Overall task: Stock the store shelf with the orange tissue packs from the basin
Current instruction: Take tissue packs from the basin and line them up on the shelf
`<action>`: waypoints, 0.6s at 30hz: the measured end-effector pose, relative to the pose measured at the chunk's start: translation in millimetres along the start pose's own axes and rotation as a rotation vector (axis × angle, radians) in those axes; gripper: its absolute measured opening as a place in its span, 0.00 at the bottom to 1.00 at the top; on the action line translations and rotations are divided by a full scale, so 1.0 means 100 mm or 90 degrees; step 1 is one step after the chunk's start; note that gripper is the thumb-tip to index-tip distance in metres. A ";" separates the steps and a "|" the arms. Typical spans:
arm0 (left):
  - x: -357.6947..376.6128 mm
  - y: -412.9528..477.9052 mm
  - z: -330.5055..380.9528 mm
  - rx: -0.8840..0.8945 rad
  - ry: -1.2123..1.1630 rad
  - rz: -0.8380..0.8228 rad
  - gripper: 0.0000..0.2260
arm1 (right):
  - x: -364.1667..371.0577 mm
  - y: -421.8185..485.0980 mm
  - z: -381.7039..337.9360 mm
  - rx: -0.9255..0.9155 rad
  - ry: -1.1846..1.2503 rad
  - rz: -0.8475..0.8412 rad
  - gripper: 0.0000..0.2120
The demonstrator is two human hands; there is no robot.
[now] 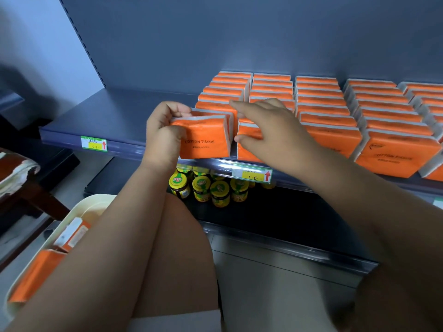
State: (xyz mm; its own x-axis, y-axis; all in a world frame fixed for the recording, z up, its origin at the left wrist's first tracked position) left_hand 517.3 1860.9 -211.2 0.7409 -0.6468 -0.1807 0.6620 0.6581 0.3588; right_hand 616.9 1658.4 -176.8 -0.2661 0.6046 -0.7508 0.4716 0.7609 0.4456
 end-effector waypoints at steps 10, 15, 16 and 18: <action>0.01 0.02 -0.02 0.003 0.005 -0.033 0.17 | 0.26 0.19 -0.03 0.033 0.053 0.024 0.21; -0.08 0.09 -0.12 -0.015 -0.026 0.019 0.19 | 0.33 0.28 -0.06 0.013 0.022 0.067 0.20; -0.09 0.10 -0.15 -0.024 -0.022 0.033 0.19 | 0.34 0.29 -0.05 0.013 0.014 0.073 0.20; -0.11 0.12 -0.20 -0.041 0.002 0.057 0.17 | 0.37 0.30 -0.02 0.012 -0.013 0.079 0.19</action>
State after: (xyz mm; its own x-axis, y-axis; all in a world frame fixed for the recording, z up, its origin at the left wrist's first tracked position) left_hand 519.2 1884.3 -223.4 0.7976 -0.5834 -0.1532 0.5990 0.7363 0.3147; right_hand 619.6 1703.8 -190.1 -0.1881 0.6893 -0.6997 0.5161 0.6755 0.5267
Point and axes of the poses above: each hand's wrist, its own y-axis towards the middle knuckle, its own x-axis out of the palm, z = x × y, the point moved 4 cm from there along y, towards the middle knuckle, and after that the axes turned 12 degrees about y, right-handed, at the moved point
